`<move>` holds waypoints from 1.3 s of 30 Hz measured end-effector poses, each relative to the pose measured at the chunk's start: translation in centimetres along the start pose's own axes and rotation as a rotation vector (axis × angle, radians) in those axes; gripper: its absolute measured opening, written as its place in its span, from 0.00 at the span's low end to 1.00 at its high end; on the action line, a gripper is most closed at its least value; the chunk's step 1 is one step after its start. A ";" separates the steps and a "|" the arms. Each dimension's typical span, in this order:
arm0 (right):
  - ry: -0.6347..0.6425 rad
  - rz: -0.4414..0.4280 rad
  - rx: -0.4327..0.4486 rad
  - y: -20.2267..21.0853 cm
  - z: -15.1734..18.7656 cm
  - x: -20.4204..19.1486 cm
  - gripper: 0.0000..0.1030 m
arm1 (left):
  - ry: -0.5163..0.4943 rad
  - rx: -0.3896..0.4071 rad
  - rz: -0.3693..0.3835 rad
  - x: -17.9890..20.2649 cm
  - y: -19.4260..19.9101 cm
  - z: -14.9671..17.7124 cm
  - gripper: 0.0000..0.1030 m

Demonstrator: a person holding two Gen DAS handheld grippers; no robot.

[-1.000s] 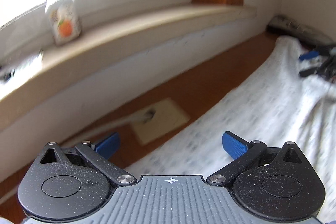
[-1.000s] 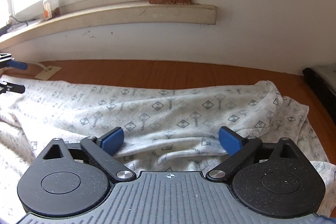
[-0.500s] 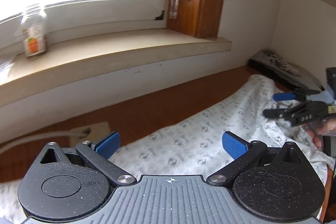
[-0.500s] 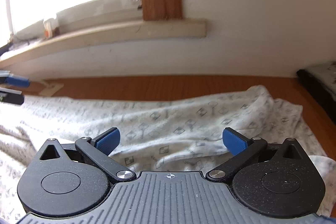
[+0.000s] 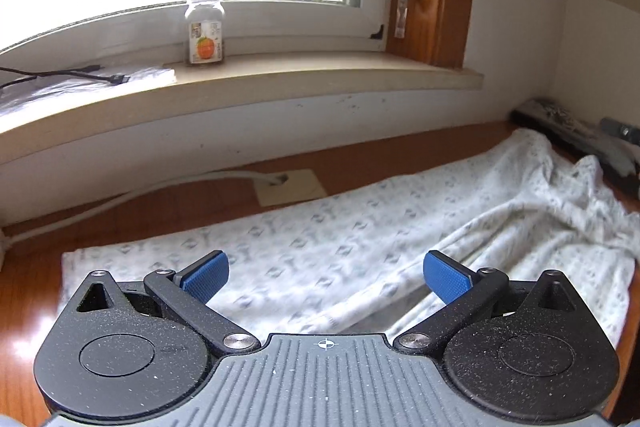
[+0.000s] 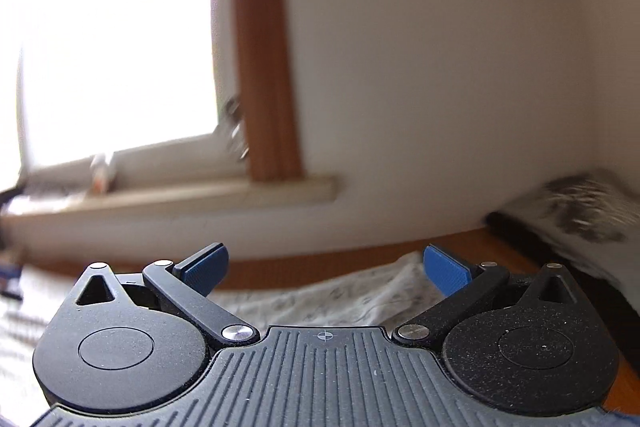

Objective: Fold clothes

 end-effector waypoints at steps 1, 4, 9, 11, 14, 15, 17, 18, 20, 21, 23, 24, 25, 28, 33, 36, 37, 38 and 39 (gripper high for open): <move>-0.022 0.003 0.009 0.2 0.2 -0.2 1.00 | 0.019 -0.002 0.002 -0.5 0.0 0.3 1.00; -0.088 0.002 0.000 0.2 1.1 -0.8 1.00 | 0.108 -0.014 0.035 -2.0 0.1 1.0 1.00; -0.077 0.033 -0.081 -0.4 2.3 -2.2 1.00 | 0.112 0.003 0.029 -3.1 0.1 1.8 0.99; -0.073 0.031 -0.093 -0.2 2.6 -2.6 1.00 | 0.122 -0.007 0.035 -3.5 -0.2 2.1 1.00; -0.057 0.033 -0.134 0.3 2.8 -2.7 0.98 | 0.135 -0.022 0.042 -3.7 -0.4 2.3 1.00; -0.050 0.035 -0.149 0.6 2.9 -2.7 0.97 | 0.131 -0.037 0.038 -3.6 -0.7 2.4 1.00; -0.018 0.040 -0.186 1.5 3.1 -2.7 0.89 | 0.119 -0.059 0.034 -3.4 -1.0 2.5 1.00; 0.002 0.047 -0.205 2.2 3.3 -2.5 0.86 | 0.113 -0.061 0.037 -3.3 -1.1 2.5 1.00; 0.032 0.070 -0.246 3.6 3.9 -1.9 0.80 | 0.109 -0.058 0.039 -3.2 -1.0 2.6 1.00; 0.042 0.082 -0.266 4.4 4.2 -1.4 0.79 | 0.111 -0.056 0.039 -3.2 -1.0 2.6 1.00; 0.053 0.088 -0.299 6.1 4.9 -0.3 0.75 | 0.114 -0.058 0.042 -3.2 -1.0 2.6 1.00; 0.057 0.084 -0.314 6.8 5.3 0.0 0.75 | 0.115 -0.059 0.044 -3.2 -1.0 2.6 1.00; 0.058 0.081 -0.328 7.4 5.7 0.3 0.75 | 0.117 -0.061 0.045 -3.2 -1.0 2.7 1.00; 0.037 0.060 -0.365 8.3 7.1 0.6 0.64 | 0.120 -0.066 0.050 -3.3 -1.1 2.7 1.00; 0.076 0.080 -0.411 8.2 8.7 0.4 0.43 | 0.126 -0.074 0.058 -3.3 -1.2 2.7 1.00; 0.102 0.056 -0.409 8.1 8.8 -0.3 0.12 | 0.127 -0.076 0.059 -3.3 -1.3 2.7 1.00; 0.116 0.045 -0.411 8.0 8.8 -0.6 0.05 | 0.127 -0.076 0.058 -3.3 -1.3 2.7 1.00; 0.127 0.037 -0.411 8.0 8.8 -0.9 0.05 | 0.127 -0.076 0.057 -3.3 -1.3 2.7 1.00; 0.131 0.032 -0.406 8.0 8.6 -1.0 0.05 | 0.127 -0.076 0.056 -3.4 -1.3 2.7 1.00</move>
Point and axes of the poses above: each gripper's, at about its wrist camera, not at the fingertips, and y roughly against the way its jaws point, x to its right, z to its underside, the point moved 6 cm from there along -y, roughly the way its jaws point, and after that the axes turned 15 degrees about -z, right-handed, at the moved point
